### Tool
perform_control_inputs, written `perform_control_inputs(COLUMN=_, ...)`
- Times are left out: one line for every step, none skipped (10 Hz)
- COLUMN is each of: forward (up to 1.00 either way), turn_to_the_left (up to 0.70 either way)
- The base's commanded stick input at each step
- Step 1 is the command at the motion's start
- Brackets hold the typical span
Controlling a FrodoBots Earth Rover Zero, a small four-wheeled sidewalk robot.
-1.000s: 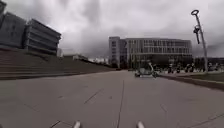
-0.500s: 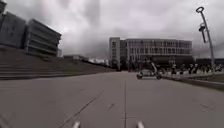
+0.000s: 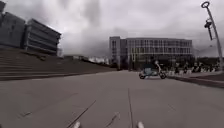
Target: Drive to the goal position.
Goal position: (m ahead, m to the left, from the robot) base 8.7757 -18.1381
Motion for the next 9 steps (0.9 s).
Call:
perform_control_inputs(forward=1.00, turn_to_the_left=0.00)
perform_control_inputs(forward=1.00, turn_to_the_left=0.00)
perform_control_inputs(forward=1.00, turn_to_the_left=0.00)
perform_control_inputs(forward=1.00, turn_to_the_left=0.00)
perform_control_inputs(forward=1.00, turn_to_the_left=0.00)
perform_control_inputs(forward=1.00, turn_to_the_left=0.00)
perform_control_inputs(forward=1.00, turn_to_the_left=0.00)
perform_control_inputs(forward=1.00, turn_to_the_left=0.00)
perform_control_inputs(forward=1.00, turn_to_the_left=0.00)
